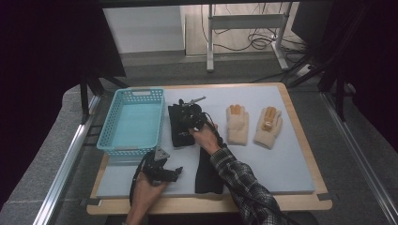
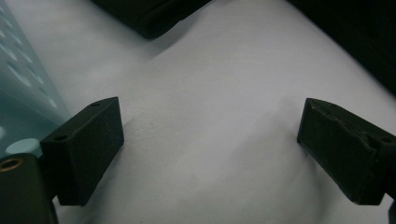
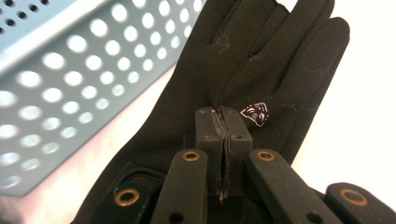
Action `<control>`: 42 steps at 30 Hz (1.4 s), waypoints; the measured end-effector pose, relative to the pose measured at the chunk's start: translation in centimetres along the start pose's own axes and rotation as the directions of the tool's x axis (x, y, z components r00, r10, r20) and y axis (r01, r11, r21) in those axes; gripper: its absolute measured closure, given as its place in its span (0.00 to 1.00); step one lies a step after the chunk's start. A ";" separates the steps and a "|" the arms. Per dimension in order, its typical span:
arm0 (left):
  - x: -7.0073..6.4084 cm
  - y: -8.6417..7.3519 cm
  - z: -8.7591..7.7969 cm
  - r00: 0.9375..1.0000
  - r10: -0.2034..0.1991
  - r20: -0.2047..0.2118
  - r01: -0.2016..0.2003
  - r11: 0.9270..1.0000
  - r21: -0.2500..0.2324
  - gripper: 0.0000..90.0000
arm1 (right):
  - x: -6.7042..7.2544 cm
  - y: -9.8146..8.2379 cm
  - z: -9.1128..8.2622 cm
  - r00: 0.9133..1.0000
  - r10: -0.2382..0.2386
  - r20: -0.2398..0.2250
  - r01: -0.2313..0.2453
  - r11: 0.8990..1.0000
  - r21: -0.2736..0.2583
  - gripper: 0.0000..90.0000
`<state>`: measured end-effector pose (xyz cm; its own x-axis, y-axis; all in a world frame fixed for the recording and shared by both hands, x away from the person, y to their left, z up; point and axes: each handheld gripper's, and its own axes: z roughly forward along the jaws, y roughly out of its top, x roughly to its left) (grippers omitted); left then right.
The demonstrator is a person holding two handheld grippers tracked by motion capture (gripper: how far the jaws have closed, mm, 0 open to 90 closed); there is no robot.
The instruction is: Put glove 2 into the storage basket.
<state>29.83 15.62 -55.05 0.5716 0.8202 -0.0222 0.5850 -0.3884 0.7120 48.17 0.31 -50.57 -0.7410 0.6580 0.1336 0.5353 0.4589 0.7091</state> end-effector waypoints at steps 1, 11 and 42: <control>0.0 0.0 0.0 1.000 0.001 -0.001 -0.001 1.000 0.000 0.08 | 0.1 0.1 -0.6 1.000 0.008 -0.003 -0.008 1.000 -0.010 0.97; 0.0 0.0 0.0 1.000 0.002 -0.001 -0.002 1.000 0.001 0.08 | 0.1 0.6 -4.1 0.999 0.043 -0.019 -0.044 0.997 -0.061 0.97; 0.0 0.0 0.0 1.000 -0.003 -0.002 0.003 1.000 -0.001 0.08 | 2.1 -7.2 -16.5 0.986 0.159 0.047 -0.153 0.983 -0.105 0.96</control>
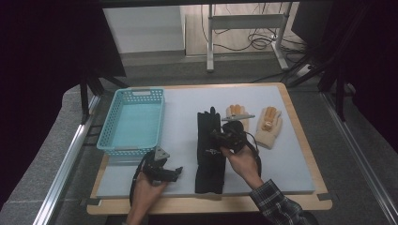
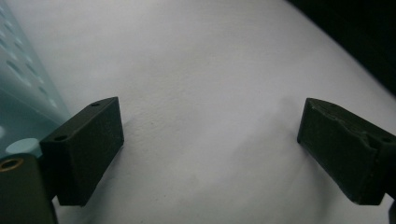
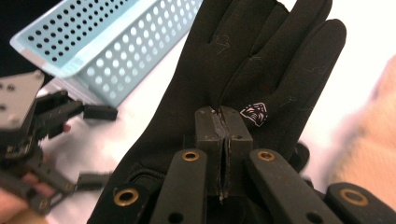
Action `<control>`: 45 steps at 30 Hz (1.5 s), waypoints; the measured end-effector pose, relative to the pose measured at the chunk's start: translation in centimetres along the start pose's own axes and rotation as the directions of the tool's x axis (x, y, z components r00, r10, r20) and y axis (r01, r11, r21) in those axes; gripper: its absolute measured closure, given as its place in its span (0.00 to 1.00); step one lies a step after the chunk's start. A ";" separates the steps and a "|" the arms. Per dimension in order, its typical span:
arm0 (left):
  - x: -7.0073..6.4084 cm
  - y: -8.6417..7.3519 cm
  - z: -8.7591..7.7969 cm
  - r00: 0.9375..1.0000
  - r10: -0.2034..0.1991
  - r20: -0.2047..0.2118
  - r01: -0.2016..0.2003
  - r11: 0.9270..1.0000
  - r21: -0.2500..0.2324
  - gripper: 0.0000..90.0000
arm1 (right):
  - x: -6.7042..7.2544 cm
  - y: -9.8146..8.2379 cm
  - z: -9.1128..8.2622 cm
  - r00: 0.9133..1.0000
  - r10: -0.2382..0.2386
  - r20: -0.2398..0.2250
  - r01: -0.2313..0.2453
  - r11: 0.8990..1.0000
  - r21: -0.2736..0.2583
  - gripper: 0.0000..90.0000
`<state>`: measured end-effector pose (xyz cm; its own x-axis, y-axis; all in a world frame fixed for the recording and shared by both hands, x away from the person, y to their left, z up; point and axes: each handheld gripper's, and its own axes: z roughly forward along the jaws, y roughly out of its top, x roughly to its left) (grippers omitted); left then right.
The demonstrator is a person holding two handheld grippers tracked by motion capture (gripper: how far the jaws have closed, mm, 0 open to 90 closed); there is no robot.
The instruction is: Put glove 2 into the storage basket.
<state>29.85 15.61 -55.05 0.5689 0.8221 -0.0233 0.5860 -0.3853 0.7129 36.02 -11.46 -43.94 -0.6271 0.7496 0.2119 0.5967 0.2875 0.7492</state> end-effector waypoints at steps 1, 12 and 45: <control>0.0 0.0 0.0 1.000 0.000 0.000 0.000 1.000 0.000 0.08 | 0.2 -0.5 -0.4 1.000 0.002 0.008 -0.002 1.000 0.002 0.96; 0.0 0.0 0.0 1.000 -0.001 -0.001 0.001 1.000 -0.003 0.08 | 1.9 -5.8 -1.0 0.999 0.011 0.041 -0.014 0.998 0.069 0.96; 0.0 0.0 0.0 1.000 0.000 -0.001 0.000 1.000 -0.003 0.08 | 1.6 -5.6 0.7 0.984 -0.174 0.028 0.171 0.980 0.100 0.96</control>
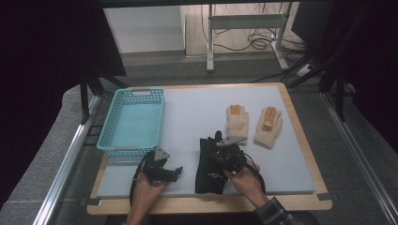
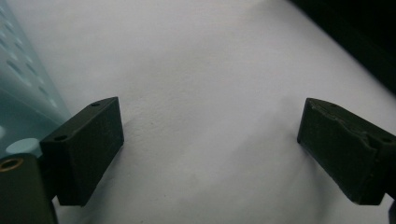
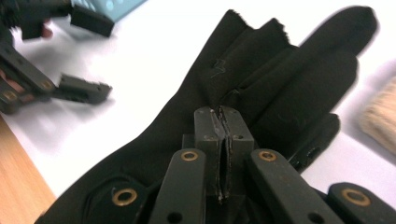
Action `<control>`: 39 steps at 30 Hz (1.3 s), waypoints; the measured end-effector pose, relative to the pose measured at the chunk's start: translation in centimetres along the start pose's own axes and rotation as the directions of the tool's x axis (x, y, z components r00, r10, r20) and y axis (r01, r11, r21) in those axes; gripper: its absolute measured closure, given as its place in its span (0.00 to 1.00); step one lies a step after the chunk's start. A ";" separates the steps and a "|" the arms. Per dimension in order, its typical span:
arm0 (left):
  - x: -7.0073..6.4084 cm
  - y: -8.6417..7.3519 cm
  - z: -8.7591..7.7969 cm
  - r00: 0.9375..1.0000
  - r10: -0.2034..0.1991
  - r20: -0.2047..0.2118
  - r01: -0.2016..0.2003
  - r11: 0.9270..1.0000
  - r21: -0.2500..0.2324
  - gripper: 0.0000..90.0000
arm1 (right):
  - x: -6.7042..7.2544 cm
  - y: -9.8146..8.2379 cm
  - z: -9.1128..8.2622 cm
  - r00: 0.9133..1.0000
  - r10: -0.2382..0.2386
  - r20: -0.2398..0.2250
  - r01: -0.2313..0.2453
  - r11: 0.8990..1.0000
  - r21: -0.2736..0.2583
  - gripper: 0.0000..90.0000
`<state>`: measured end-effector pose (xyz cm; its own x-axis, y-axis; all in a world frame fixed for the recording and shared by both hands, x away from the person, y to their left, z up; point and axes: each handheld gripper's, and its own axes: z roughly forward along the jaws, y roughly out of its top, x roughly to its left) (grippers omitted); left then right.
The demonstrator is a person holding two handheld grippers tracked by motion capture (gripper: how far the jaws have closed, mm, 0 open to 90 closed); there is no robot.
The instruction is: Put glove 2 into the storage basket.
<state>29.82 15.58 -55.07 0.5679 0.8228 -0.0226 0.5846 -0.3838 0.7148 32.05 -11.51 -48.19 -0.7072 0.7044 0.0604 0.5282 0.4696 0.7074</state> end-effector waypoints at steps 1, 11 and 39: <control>0.0 0.0 0.0 1.000 0.000 -0.001 0.000 1.000 -0.001 0.08 | 0.0 0.0 0.0 1.000 0.000 0.000 0.000 1.000 0.000 0.96; 0.0 0.0 0.0 1.000 0.000 -0.001 0.000 1.000 -0.002 0.08 | -0.4 -0.8 1.5 0.999 0.042 0.006 -0.042 0.999 0.035 0.82; 0.3 -1.1 -1.1 1.000 -0.024 0.009 0.024 1.000 0.004 0.08 | -2.8 -6.9 -0.2 0.986 -0.103 -0.131 0.102 0.995 -0.011 0.92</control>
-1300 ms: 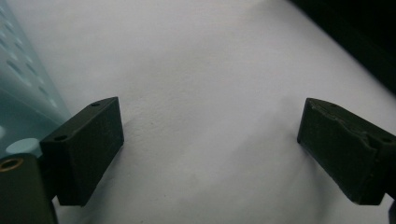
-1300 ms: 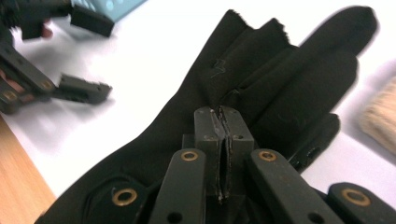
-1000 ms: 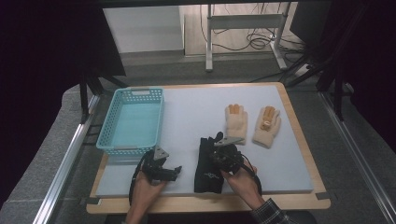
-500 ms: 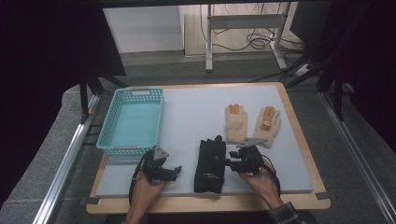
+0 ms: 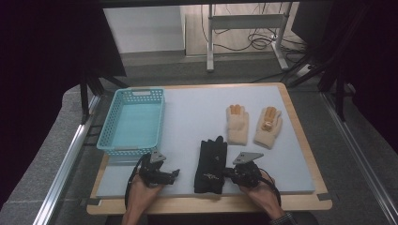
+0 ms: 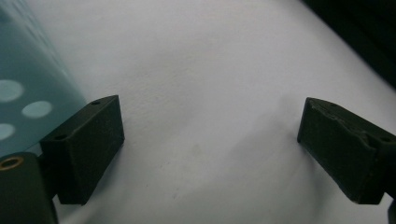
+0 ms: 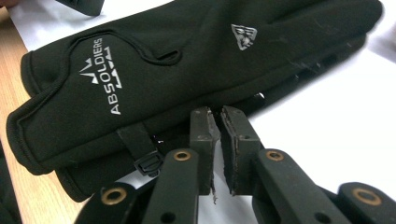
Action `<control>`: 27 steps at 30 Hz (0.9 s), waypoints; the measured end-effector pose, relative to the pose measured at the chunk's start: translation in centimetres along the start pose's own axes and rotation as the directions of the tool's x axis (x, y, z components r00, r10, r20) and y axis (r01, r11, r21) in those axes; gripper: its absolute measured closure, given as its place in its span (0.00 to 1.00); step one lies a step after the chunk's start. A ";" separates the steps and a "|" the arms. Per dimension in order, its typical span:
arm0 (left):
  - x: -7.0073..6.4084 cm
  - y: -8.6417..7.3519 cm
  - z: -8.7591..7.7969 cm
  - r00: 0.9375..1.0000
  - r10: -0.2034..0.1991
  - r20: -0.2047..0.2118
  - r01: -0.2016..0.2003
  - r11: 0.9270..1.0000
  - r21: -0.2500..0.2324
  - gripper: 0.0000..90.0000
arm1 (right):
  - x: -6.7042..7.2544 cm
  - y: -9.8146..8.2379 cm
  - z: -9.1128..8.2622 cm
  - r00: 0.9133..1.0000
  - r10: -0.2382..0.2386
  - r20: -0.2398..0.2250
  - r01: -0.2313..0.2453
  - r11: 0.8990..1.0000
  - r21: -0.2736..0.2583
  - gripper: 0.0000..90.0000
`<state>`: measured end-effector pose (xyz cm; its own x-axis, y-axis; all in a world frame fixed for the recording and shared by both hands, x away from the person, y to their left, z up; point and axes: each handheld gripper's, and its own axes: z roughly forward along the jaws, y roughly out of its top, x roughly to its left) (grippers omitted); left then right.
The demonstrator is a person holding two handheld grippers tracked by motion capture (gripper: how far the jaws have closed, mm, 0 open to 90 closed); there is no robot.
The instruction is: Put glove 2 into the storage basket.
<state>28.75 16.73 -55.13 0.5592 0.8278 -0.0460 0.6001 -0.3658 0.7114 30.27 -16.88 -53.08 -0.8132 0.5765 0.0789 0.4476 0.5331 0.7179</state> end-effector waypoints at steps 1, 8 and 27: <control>0.0 0.0 0.0 1.000 0.000 0.000 0.000 1.000 0.000 0.08 | 0.0 0.0 0.0 1.000 0.000 0.000 0.000 1.000 0.000 0.92; 0.8 -0.5 -0.5 1.000 -0.004 -0.014 0.004 1.000 0.009 0.06 | 1.3 1.1 1.6 1.000 -0.008 -0.006 0.008 1.000 -0.001 0.98; 1.4 -0.6 -0.5 1.000 -0.014 -0.017 0.014 1.000 0.014 0.03 | 2.3 4.0 4.5 0.997 -0.083 0.004 0.083 0.997 0.004 0.93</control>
<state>28.86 18.35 -55.29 0.5408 0.8400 -0.0437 0.6161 -0.3602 0.7005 31.87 -10.63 -53.17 -0.8461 0.5328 0.0161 0.3801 0.5818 0.7190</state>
